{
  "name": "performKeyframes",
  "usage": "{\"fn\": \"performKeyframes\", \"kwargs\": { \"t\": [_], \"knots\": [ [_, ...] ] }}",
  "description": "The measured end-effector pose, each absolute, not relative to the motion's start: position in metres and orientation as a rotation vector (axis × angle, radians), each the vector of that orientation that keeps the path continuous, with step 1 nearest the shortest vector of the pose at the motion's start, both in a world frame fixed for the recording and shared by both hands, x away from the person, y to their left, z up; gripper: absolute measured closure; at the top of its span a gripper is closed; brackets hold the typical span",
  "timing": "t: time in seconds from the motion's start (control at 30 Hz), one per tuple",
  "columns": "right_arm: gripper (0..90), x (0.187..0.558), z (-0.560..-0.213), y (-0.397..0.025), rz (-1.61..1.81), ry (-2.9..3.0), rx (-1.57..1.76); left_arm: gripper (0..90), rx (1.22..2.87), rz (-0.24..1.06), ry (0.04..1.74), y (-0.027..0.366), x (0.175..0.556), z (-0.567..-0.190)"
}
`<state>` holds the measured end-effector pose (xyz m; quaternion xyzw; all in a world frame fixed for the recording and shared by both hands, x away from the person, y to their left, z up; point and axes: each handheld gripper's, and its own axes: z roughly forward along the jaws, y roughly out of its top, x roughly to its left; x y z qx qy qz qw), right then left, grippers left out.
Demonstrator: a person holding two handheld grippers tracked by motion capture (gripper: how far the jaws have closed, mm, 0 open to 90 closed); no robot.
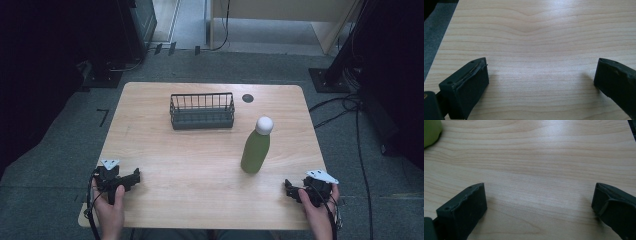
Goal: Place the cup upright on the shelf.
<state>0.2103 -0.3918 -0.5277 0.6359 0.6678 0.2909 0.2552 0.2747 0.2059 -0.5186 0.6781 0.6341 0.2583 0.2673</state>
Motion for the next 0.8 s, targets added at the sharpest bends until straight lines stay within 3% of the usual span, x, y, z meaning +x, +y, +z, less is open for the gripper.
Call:
{"fn": "performKeyframes", "kwargs": {
  "t": [0.5, 0.8],
  "knots": [
    [0.0, 0.204, -0.523, -0.386, 0.777, 1.757, 1.778, 0.1, 1.83, 0.697, 1.711, 0.206, 0.275, -0.519],
    [0.0, 0.202, -0.494, -0.381, 0.849, 1.71, 1.777, 0.0, 1.83, 0.697, 1.711, 0.206, 0.275, -0.519]
  ]
}}
